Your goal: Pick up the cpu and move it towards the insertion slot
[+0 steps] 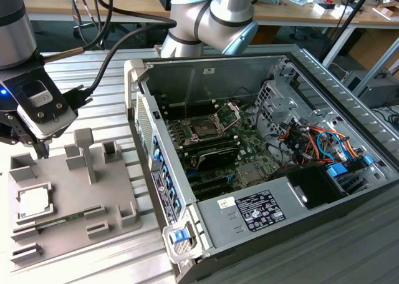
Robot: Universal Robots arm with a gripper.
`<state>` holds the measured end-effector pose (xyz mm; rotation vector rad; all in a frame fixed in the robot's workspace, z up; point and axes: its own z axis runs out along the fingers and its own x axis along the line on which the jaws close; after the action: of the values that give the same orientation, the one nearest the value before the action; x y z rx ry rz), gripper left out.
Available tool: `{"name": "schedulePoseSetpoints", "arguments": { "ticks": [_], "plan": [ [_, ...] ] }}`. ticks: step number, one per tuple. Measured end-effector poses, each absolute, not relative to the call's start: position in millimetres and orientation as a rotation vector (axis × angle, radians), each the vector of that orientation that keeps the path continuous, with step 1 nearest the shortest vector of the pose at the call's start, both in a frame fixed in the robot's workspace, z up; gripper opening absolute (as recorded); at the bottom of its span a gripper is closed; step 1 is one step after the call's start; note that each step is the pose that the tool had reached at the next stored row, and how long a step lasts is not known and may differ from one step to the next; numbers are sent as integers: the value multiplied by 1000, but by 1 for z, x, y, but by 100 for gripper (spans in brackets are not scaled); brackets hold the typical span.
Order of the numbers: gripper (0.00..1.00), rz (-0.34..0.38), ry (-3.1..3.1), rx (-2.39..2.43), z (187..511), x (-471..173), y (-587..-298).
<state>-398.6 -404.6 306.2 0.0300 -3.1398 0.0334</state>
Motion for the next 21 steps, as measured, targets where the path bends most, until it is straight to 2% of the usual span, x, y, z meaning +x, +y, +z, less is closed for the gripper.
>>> {"name": "schedulePoseSetpoints", "arguments": {
  "ticks": [21],
  "plan": [
    [11, 35, -3140, 30, 302, -402, -405]
  ]
}}
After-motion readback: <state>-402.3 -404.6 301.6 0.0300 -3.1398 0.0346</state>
